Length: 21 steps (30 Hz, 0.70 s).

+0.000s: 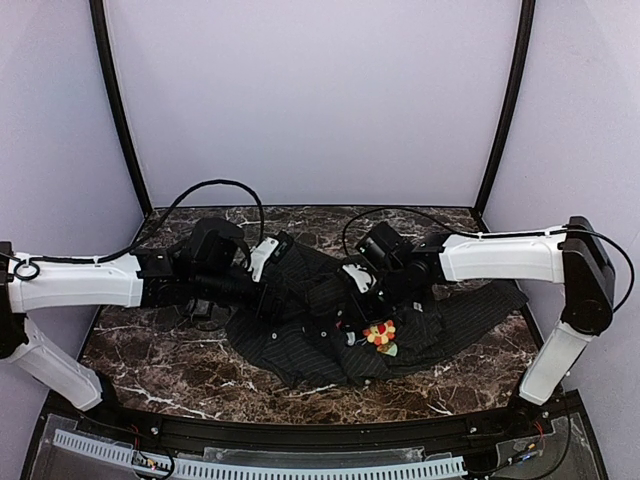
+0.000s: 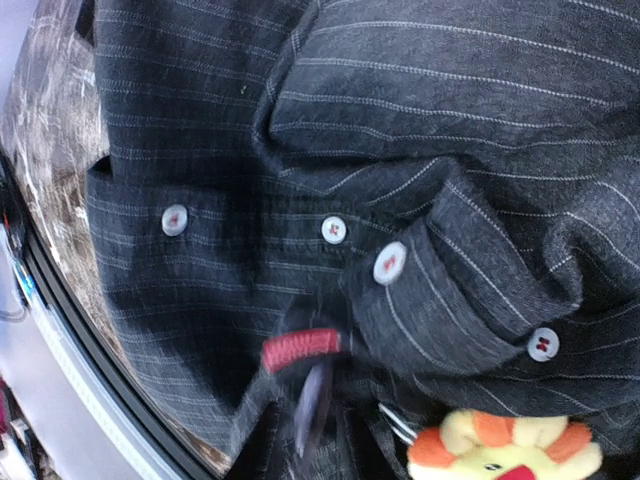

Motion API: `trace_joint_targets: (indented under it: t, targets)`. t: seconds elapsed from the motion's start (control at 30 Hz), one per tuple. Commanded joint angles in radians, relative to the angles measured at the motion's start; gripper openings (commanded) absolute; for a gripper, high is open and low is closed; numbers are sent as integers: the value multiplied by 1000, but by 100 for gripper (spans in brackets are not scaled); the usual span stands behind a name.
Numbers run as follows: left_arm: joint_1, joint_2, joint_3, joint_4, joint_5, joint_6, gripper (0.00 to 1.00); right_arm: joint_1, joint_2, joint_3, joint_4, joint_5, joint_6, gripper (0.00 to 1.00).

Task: Remove the brooch from the garment
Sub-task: Place the brooch at the center of the board.

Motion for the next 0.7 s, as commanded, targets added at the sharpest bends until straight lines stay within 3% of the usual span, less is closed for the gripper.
trace_joint_targets:
  t: [0.0, 0.2, 0.3, 0.67]
  targets:
    - [-2, -58, -27, 37, -52, -45, 92, 18, -17, 36, 46, 1, 12, 37]
    - [-6, -51, -50, 88, -39, -99, 92, 32, -193, -136, 151, 87, 27, 59]
    - [-18, -24, -52, 135, -30, -124, 92, 42, -289, -255, 227, 110, 45, 61]
    - [-28, 47, -16, 194, -14, -166, 92, 117, -399, -488, 426, 193, 139, 37]
